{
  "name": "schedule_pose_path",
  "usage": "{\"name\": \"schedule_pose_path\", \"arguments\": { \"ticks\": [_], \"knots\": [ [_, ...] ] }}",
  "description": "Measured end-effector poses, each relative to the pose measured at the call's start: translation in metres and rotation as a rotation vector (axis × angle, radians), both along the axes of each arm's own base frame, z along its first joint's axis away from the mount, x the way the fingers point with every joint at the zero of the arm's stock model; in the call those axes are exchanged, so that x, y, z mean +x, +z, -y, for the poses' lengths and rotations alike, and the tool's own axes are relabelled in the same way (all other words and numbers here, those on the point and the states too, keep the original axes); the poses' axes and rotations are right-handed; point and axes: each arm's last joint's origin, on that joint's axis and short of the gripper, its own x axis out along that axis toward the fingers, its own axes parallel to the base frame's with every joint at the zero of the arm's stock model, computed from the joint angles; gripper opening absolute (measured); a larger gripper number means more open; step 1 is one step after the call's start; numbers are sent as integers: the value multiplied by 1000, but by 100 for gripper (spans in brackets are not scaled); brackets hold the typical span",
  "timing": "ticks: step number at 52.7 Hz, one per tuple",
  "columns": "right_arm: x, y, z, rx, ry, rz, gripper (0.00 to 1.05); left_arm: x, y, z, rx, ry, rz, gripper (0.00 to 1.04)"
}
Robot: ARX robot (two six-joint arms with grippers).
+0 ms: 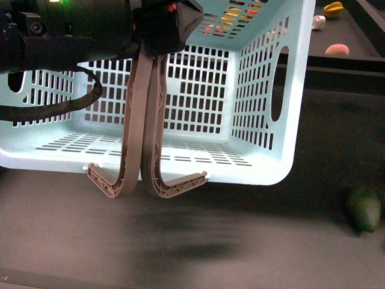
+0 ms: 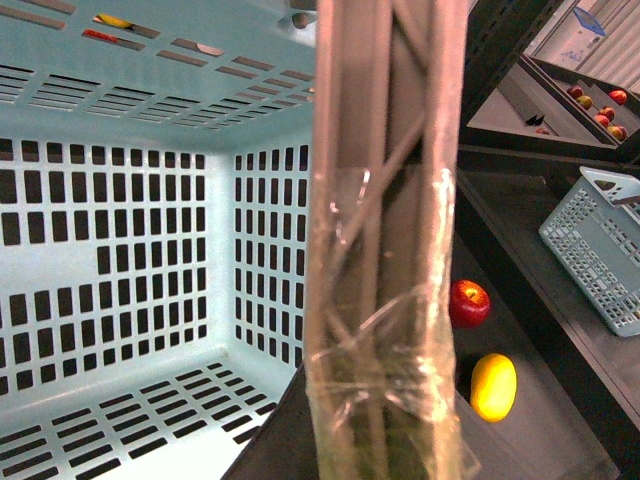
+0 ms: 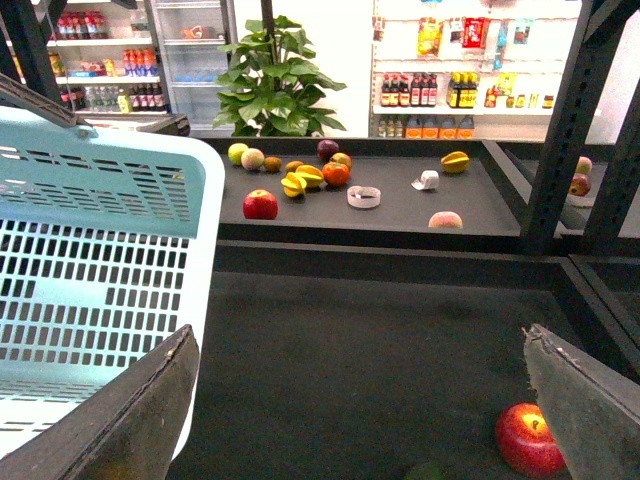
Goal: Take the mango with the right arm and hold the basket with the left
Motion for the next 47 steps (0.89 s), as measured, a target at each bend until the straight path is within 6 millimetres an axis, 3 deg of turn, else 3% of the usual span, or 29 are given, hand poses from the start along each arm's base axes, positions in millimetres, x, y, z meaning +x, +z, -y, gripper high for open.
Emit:
{"name": "schedule_pose_path", "arguments": {
  "ticks": [7,11,22,29,47],
  "knots": [
    [0,0,0,0,0,0,97,0,0,0,1,2,0,9],
    [3,-1,4,-9,-118,-22,97,0,0,0,1,4,0,9],
    [29,5,32,-3,-177,-74,97,0,0,0,1,4,0,9],
    [56,0,53,14,-193,-152,97,0,0,0,0,2,0,9],
    [119,-59,102,41,-263,-434,97,0,0,0,1,4,0,9]
  ]
}}
